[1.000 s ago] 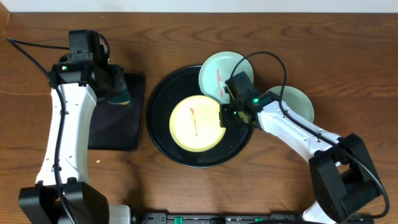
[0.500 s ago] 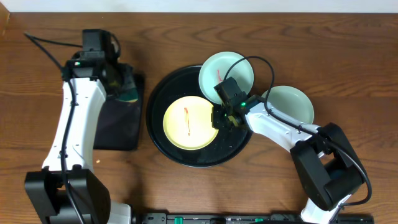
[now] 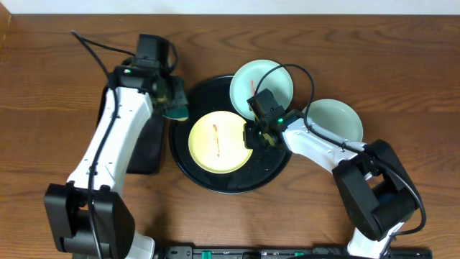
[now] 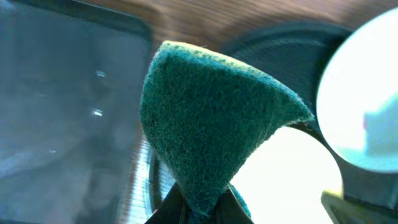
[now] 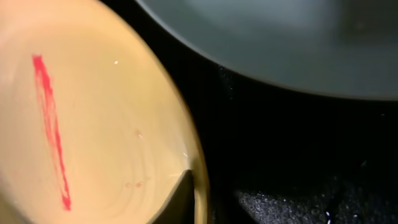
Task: Clean dirty plates on tray and stack at the side
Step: 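Scrub the yellow plate with the sponge in the left gripper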
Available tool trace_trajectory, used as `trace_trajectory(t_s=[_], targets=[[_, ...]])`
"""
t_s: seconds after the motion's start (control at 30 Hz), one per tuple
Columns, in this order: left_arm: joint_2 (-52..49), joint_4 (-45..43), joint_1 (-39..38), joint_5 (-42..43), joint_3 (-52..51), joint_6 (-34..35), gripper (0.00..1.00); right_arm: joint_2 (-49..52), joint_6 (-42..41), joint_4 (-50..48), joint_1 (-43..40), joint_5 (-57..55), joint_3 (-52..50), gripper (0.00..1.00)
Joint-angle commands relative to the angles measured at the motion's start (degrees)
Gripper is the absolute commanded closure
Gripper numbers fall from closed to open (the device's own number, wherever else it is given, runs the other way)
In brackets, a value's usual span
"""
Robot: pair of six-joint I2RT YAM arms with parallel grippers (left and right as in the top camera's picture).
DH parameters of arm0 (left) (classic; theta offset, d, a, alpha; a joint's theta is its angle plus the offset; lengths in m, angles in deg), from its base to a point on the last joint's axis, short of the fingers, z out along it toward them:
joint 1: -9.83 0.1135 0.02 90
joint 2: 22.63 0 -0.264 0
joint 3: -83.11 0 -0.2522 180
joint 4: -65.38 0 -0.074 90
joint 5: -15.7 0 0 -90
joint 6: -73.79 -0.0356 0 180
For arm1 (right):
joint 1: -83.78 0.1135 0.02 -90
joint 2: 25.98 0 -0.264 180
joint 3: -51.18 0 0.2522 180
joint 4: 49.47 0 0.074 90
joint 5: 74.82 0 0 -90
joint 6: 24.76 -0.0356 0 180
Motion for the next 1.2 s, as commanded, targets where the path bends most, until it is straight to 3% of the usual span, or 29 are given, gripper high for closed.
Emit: trace_trajectory(t_s=[0.0, 0.43, 0.67, 0.87, 1.03, 1.17], targets=[[-0.07, 1.05, -3.28, 1.20, -0.13, 2.99, 0.93, 0.52, 0.57, -0.15, -0.42, -0.26, 0.72, 0.99], [-8.70, 3.10, -10.01, 3.98, -1.95, 4.68, 0.93, 0.52, 0.57, -0.13, -0.42, -0.44, 0.72, 0.99], [-11.65, -1.42, -10.10, 4.26, -6.64, 4.83, 0.93, 0.52, 0.59, -0.13, -0.42, -0.44, 0.72, 0.99], [-11.69, -9.57, -10.10, 12.09, -14.82, 4.85, 0.93, 0.52, 0.57, -0.15, -0.42, -0.42, 0.72, 0.99], [-11.69, -13.49, -10.10, 13.25, -17.62, 4.76, 0.93, 0.52, 0.59, -0.15, -0.42, -0.44, 0.72, 0.99], [-11.67, -15.17, -10.10, 20.72, -17.59, -3.06, 0.92, 0.52, 0.57, -0.15, -0.42, -0.42, 0.72, 0.99]])
